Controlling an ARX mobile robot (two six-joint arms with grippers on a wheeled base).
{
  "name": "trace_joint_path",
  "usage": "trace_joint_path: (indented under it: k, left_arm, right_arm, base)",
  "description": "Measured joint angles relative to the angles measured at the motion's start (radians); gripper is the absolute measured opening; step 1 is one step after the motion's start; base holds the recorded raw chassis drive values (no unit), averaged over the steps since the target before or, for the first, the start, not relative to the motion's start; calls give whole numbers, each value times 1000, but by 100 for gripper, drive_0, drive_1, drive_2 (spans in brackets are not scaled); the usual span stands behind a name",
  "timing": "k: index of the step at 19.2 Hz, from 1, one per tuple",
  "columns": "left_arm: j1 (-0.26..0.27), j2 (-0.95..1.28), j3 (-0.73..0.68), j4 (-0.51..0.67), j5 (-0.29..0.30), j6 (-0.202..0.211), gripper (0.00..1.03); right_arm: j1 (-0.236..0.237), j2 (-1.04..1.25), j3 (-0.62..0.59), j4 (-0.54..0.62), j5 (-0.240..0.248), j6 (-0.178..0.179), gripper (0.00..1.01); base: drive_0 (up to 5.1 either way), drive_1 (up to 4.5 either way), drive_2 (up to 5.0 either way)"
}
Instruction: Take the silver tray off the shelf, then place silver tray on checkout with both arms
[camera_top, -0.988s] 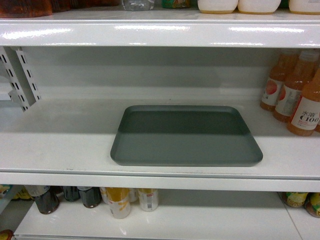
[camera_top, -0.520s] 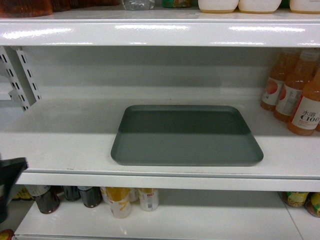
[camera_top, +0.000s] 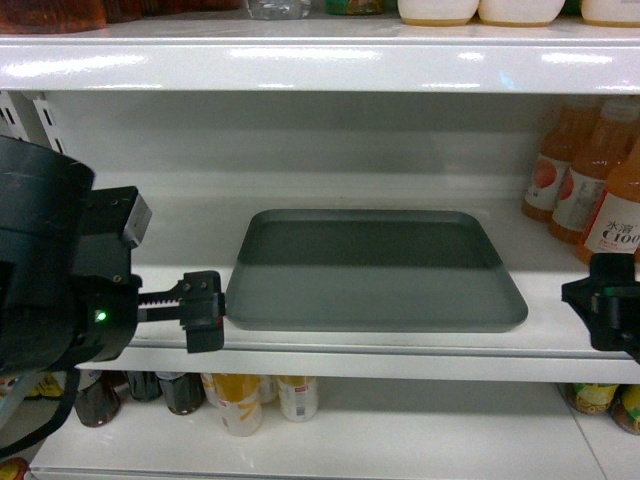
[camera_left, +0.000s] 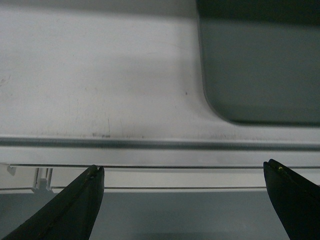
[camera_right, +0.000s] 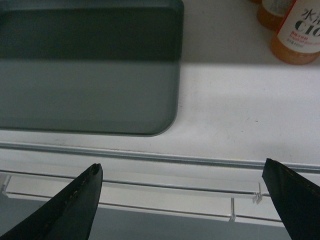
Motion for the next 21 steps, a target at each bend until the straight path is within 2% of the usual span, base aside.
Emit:
trace_joint_path:
  k: [4, 8, 12, 15, 21]
  left_arm:
    - [-7, 152, 207, -51, -2, -5, 98]
    - [-10, 273, 386, -153, -18, -3, 98]
    - [-21, 373, 552, -244, -31, 6, 98]
    - [-27, 439, 640, -290, -44, 20, 98]
    - [-28, 489, 710, -335, -58, 24, 98]
  right_arm:
    - [-1, 227, 215, -44, 40, 23, 98]
    - [0, 393, 420, -103, 92, 37, 98]
    - [0, 514, 595, -206, 112, 69, 98]
    - [7, 596, 710, -273, 111, 88, 98]
    - [34, 689, 846, -396, 136, 85, 98]
  base:
    - [0, 0, 0]
    - [0, 0, 0]
    - [0, 0, 0]
    - [0, 0, 0]
    - [0, 0, 0]
